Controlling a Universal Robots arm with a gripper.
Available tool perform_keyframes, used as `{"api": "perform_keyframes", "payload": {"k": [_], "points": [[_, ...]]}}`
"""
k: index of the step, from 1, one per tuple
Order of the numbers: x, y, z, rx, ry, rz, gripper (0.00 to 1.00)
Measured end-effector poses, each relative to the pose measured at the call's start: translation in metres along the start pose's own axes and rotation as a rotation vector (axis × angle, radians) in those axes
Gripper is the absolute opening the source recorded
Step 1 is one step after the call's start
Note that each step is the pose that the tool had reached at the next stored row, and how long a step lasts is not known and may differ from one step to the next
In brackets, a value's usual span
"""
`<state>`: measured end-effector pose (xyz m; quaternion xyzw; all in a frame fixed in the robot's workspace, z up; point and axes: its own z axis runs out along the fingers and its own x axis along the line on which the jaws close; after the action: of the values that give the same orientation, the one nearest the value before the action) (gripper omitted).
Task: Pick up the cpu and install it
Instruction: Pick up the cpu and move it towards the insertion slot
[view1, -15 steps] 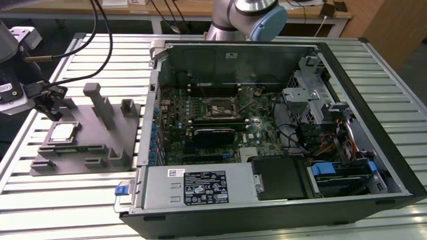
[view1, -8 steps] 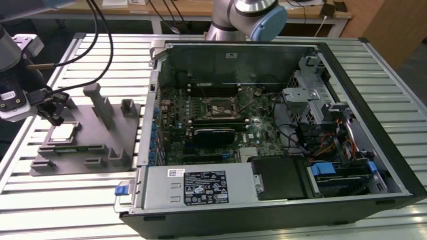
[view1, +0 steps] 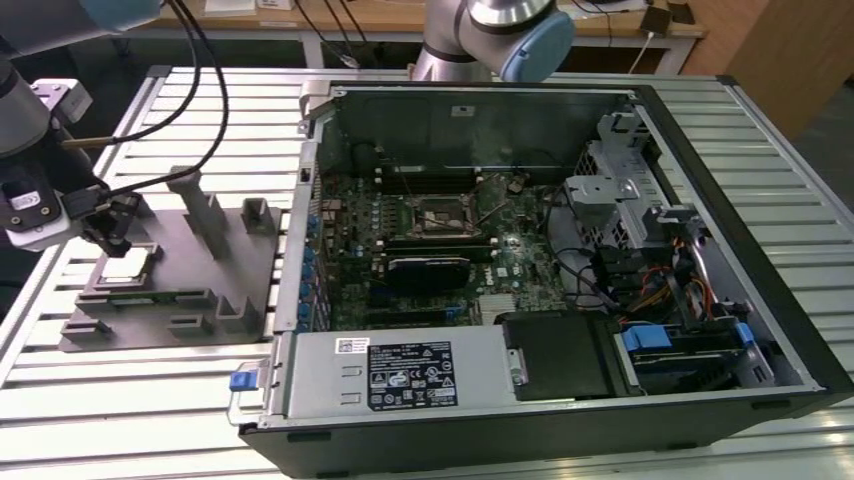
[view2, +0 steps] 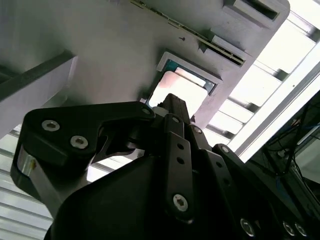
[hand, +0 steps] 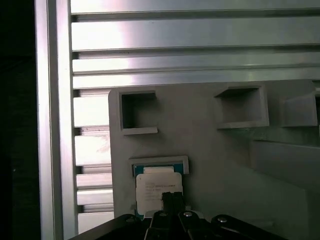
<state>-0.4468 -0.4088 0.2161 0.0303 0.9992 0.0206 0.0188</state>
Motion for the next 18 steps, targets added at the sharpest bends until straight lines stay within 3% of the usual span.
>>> {"api": "perform_keyframes", "payload": {"k": [13, 18], "points": [[0.0051, -0.0009, 0.0163, -0.0010, 0.0008, -0.024, 0.11], [0.0052, -0.0010, 0.0175, -0.0005, 0.0010, -0.025, 0.11]]}}
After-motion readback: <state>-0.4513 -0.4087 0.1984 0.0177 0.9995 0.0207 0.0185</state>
